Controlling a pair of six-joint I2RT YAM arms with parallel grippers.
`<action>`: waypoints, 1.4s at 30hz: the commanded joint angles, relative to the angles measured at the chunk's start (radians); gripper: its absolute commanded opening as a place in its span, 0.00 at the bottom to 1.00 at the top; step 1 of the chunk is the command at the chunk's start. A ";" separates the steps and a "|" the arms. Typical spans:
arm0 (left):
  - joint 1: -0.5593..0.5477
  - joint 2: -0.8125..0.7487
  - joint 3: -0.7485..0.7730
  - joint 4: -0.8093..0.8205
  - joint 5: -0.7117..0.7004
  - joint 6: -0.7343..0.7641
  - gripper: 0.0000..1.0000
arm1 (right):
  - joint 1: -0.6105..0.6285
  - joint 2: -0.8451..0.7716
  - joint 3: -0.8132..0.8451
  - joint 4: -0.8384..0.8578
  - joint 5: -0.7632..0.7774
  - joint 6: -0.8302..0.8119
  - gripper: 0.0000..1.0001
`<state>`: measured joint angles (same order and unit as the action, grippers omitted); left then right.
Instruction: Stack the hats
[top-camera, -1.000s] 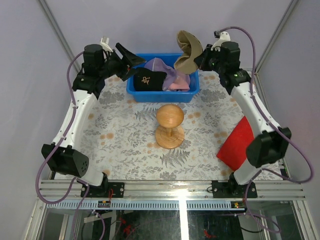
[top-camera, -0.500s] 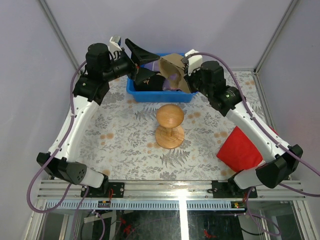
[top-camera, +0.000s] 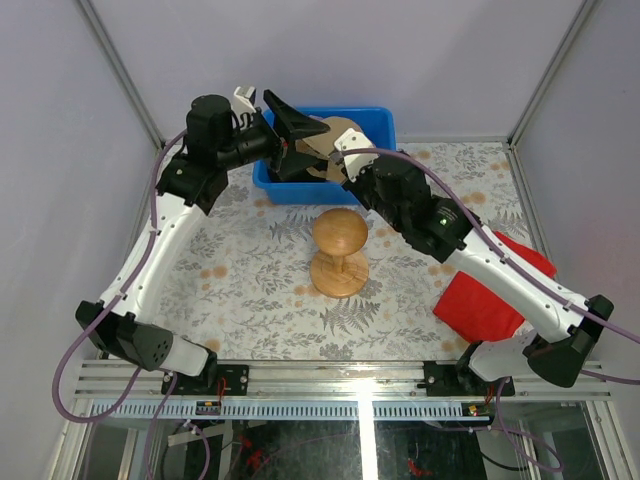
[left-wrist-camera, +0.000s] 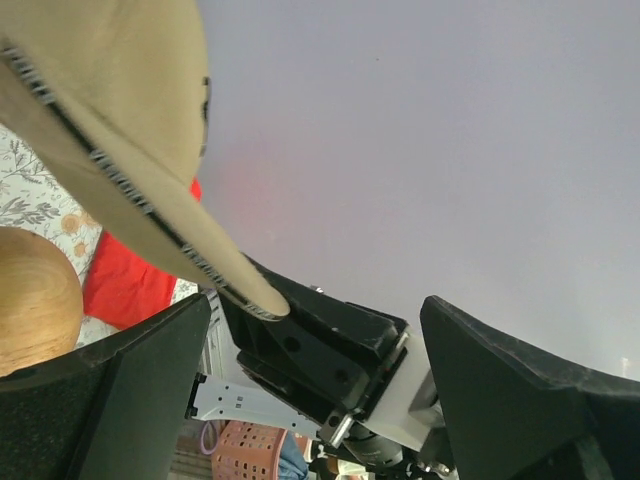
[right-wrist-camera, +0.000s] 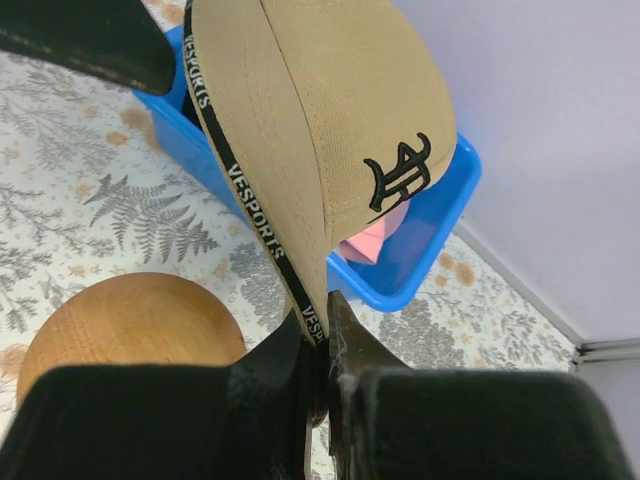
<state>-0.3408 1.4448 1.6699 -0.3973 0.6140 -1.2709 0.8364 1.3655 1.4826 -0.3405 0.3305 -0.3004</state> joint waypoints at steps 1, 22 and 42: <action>-0.003 -0.041 -0.016 0.004 0.037 0.005 0.87 | 0.020 -0.044 0.008 0.102 0.138 -0.067 0.00; -0.007 0.024 -0.067 0.082 -0.028 0.013 0.14 | 0.156 -0.114 -0.029 0.066 0.200 -0.085 0.00; -0.009 -0.107 -0.369 0.681 -0.293 0.072 0.00 | 0.152 -0.329 -0.056 0.005 0.157 0.740 0.68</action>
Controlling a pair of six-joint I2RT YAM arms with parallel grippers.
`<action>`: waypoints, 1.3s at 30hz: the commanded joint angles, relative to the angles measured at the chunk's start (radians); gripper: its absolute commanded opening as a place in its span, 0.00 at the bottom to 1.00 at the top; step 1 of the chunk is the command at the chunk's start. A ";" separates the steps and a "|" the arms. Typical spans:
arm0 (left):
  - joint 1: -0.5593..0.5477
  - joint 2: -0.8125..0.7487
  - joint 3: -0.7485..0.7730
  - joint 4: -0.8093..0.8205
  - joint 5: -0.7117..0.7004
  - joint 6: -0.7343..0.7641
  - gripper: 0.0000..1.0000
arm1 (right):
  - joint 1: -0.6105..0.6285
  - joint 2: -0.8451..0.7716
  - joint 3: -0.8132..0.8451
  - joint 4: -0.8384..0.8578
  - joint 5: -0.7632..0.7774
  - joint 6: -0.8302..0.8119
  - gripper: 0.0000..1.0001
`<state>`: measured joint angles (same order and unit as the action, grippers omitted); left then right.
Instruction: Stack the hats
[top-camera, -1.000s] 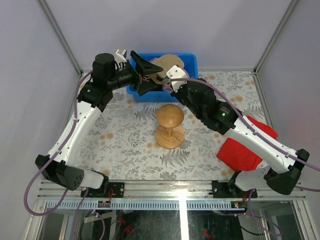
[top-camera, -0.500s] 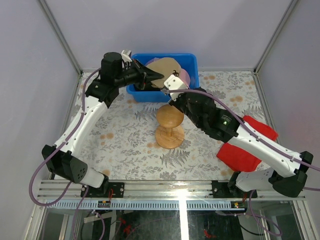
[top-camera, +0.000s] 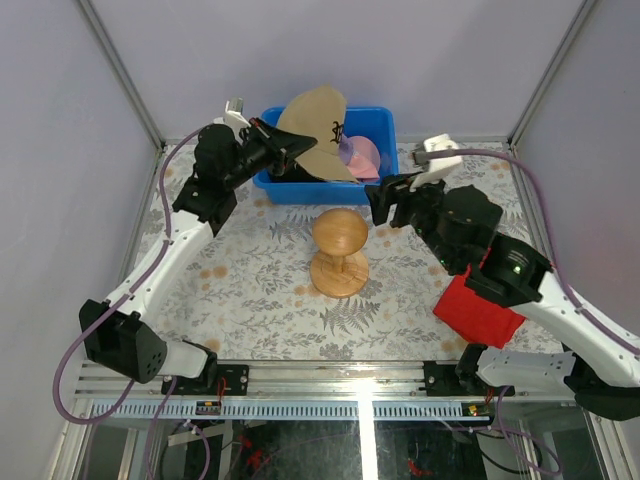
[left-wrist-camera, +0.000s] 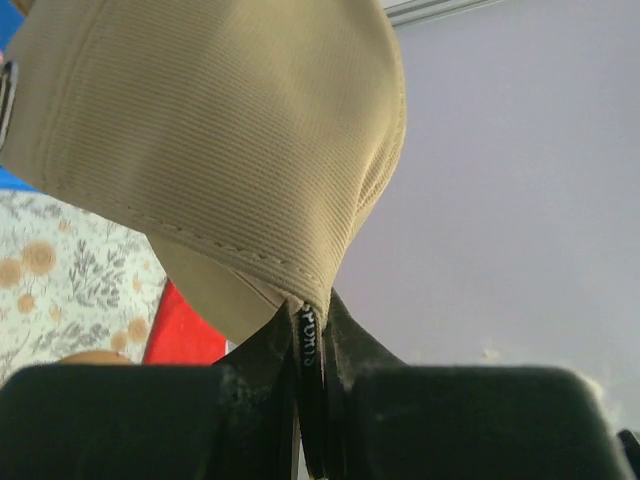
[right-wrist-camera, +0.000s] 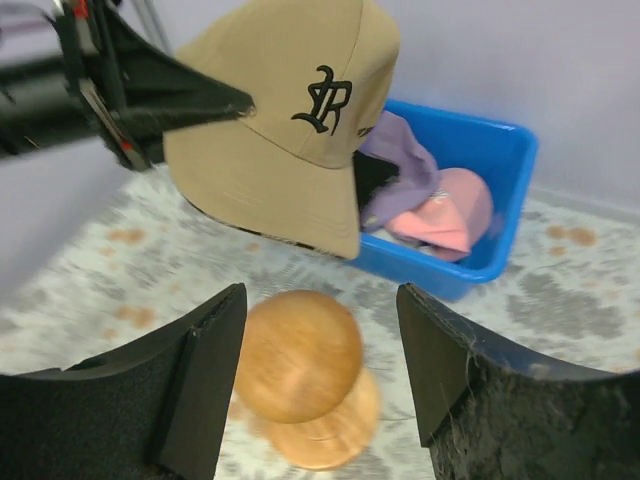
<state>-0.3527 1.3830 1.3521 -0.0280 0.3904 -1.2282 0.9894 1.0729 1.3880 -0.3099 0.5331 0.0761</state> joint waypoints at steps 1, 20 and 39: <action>0.003 -0.049 -0.065 0.353 -0.074 0.027 0.00 | -0.003 -0.048 0.036 -0.025 -0.082 0.441 0.68; -0.002 -0.108 -0.182 0.710 0.008 -0.066 0.00 | -0.385 -0.103 -0.529 0.935 -0.690 1.666 0.60; -0.021 -0.159 -0.303 0.770 -0.027 -0.109 0.00 | -0.387 0.109 -0.419 1.044 -0.705 1.680 0.50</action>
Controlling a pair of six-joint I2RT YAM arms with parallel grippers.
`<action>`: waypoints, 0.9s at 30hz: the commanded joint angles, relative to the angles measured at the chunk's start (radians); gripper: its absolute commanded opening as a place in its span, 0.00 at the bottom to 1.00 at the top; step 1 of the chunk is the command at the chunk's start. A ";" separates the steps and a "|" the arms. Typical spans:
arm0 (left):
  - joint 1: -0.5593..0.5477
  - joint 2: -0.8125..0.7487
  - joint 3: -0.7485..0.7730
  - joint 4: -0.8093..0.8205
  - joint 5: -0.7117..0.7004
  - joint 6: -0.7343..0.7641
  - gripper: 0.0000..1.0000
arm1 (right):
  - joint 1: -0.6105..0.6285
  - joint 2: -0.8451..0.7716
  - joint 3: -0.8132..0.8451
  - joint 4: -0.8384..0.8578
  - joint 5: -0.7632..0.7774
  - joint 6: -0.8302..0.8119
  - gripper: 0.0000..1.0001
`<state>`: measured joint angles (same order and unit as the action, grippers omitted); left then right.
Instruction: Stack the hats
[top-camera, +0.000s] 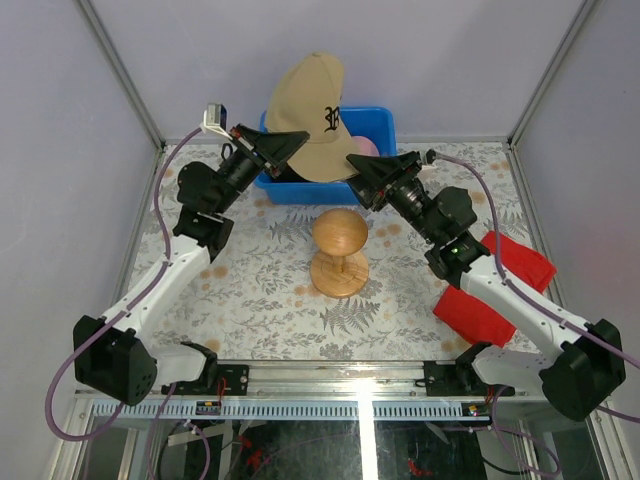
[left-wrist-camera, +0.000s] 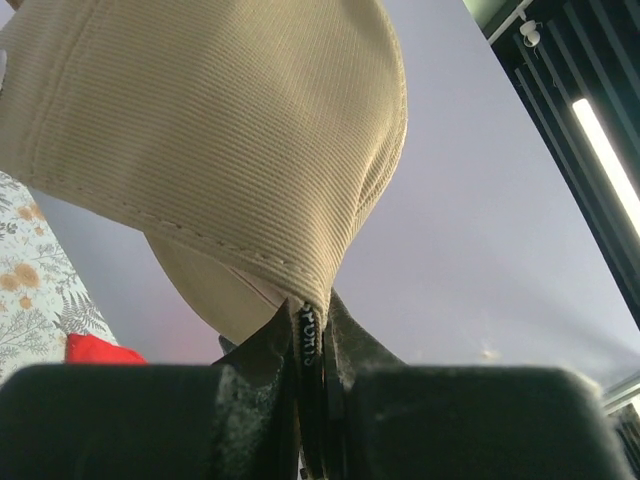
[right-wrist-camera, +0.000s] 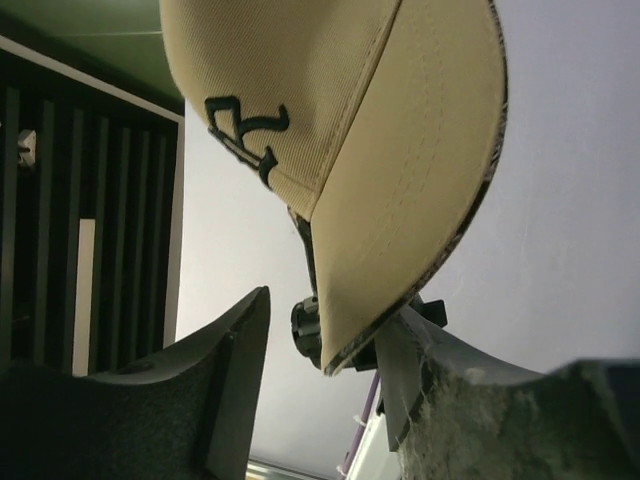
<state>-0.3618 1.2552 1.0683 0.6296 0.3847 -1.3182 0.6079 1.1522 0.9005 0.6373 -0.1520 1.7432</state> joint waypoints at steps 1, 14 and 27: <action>-0.015 -0.035 -0.024 0.113 -0.023 -0.018 0.00 | -0.008 0.040 0.076 0.099 -0.022 0.013 0.46; 0.062 -0.237 -0.026 -0.341 -0.132 0.201 0.57 | -0.130 0.016 0.194 -0.215 -0.231 -0.151 0.00; 0.264 -0.368 0.060 -1.105 -0.389 0.283 0.79 | -0.175 0.050 0.079 -0.232 -0.535 -0.082 0.00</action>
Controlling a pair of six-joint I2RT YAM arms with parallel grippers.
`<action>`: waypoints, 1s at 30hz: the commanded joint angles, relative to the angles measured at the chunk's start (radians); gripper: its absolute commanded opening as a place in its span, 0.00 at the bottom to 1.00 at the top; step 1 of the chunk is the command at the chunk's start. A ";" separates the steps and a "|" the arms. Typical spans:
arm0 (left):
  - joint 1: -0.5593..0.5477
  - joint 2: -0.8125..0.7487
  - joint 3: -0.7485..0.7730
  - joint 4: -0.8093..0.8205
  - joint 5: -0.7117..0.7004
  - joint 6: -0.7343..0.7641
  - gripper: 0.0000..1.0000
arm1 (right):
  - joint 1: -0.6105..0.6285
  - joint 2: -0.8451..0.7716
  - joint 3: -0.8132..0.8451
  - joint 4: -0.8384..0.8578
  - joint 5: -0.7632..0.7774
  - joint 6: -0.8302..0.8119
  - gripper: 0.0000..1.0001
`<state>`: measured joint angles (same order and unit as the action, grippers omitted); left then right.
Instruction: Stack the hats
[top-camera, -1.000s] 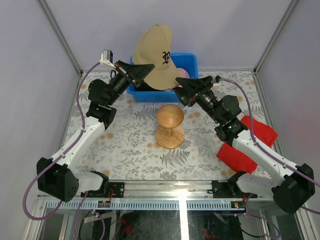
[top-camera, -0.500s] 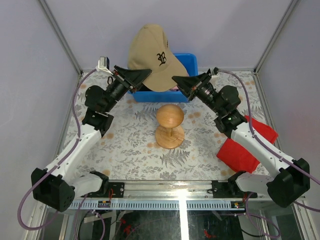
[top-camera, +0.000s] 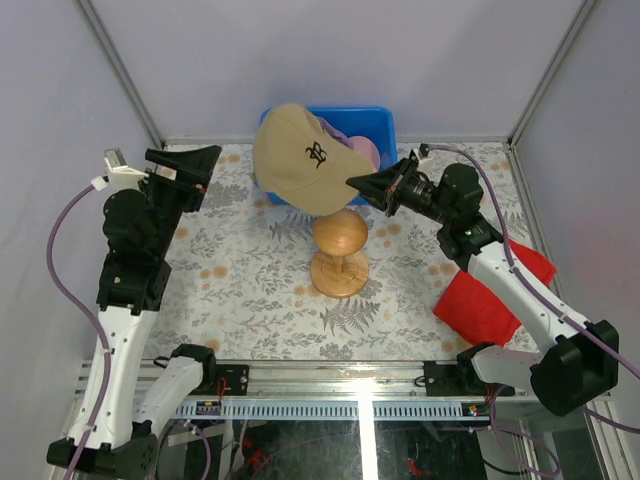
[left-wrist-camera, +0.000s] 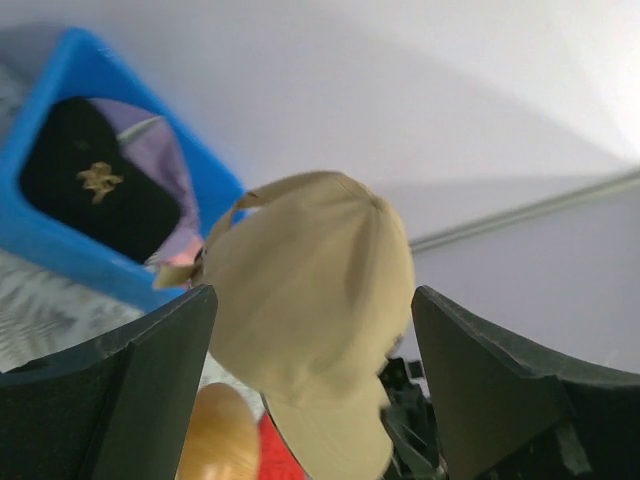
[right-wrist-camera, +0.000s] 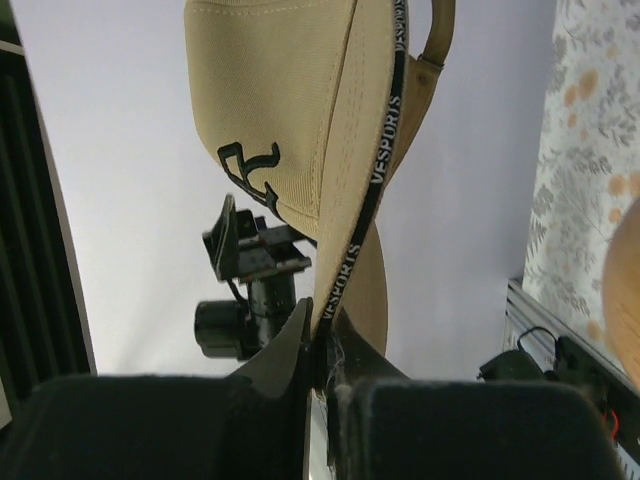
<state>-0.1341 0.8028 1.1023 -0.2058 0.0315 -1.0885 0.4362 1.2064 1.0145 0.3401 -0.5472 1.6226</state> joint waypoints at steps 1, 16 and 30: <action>0.050 0.107 0.020 -0.272 0.013 0.054 0.80 | -0.004 -0.005 -0.051 0.075 -0.155 0.048 0.00; 0.151 0.163 -0.162 -0.244 0.228 0.109 0.81 | -0.126 -0.260 -0.405 -0.063 -0.310 0.003 0.00; 0.150 0.180 -0.273 -0.148 0.310 0.090 0.80 | -0.267 -0.431 -0.611 -0.270 -0.397 -0.176 0.00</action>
<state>0.0086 0.9894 0.8494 -0.4301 0.2958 -1.0107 0.1955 0.7803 0.4221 0.1822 -0.8333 1.5204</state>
